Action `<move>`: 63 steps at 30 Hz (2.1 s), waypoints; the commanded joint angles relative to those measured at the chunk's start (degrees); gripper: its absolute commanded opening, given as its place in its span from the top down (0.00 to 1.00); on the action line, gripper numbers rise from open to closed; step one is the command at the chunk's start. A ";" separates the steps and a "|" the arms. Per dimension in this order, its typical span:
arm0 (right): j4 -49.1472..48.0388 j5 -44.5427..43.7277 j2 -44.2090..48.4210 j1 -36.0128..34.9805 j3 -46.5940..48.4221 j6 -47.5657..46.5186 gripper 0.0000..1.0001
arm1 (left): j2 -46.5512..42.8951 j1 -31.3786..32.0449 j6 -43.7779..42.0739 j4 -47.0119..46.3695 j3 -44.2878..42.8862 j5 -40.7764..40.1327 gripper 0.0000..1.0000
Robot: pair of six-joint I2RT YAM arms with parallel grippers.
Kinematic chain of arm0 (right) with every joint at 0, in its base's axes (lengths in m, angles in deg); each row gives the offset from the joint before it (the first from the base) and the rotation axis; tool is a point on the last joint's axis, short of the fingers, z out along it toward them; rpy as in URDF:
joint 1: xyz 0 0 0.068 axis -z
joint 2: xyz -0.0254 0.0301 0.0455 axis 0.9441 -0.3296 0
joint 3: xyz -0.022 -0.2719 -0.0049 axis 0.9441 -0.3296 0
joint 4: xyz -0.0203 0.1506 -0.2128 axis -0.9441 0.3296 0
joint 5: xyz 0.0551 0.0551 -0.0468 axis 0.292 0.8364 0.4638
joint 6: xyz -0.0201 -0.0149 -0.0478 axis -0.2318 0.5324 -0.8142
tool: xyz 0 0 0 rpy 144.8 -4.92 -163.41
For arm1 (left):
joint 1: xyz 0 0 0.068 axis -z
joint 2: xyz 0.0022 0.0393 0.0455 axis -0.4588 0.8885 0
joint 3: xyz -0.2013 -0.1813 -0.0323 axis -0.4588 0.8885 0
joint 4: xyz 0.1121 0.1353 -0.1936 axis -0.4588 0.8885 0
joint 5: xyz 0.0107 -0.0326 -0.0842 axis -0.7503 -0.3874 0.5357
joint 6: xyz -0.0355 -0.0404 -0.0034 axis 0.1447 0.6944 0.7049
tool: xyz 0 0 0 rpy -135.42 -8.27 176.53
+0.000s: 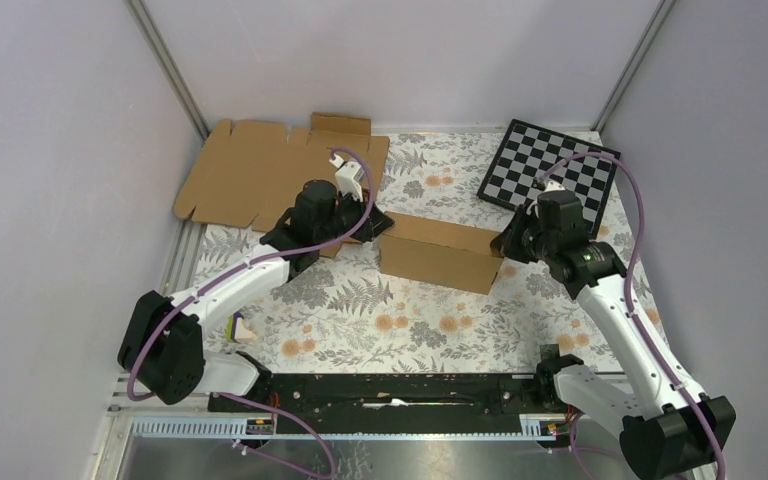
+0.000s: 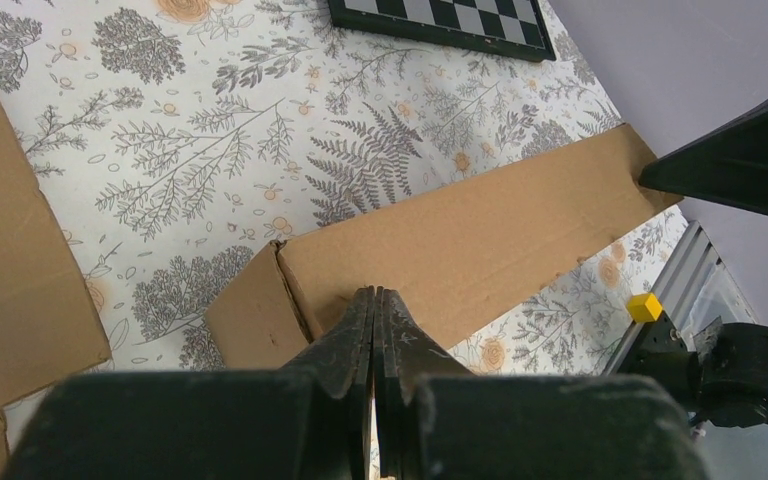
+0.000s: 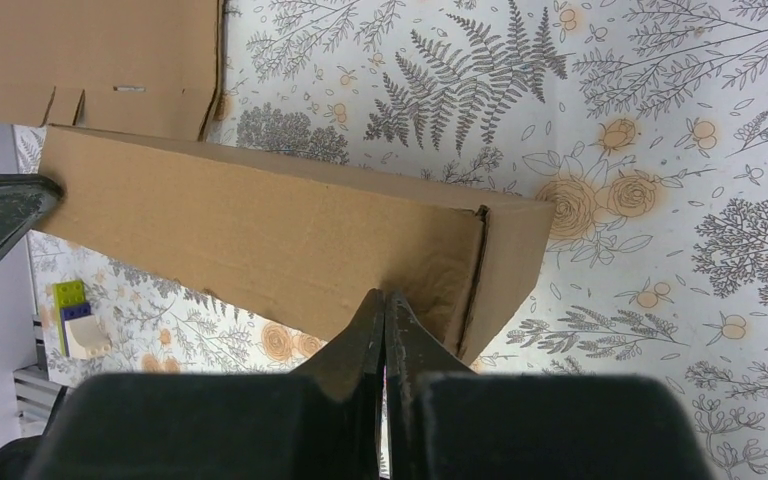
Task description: Fold the paper box
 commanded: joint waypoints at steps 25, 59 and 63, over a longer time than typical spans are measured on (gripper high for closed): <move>10.17 -6.05 -0.62 -0.06 6.00 -2.92 1.00 | -0.88 -0.05 1.20 13.78 -3.32 -1.59 1.00; 3.36 7.33 0.45 -0.98 16.35 -15.69 0.00 | -19.55 -0.40 -4.38 28.08 -8.02 -10.99 0.01; 0.66 6.82 -1.98 -4.85 16.55 -20.94 0.00 | -22.27 -1.18 -6.20 34.00 -9.30 -18.44 0.01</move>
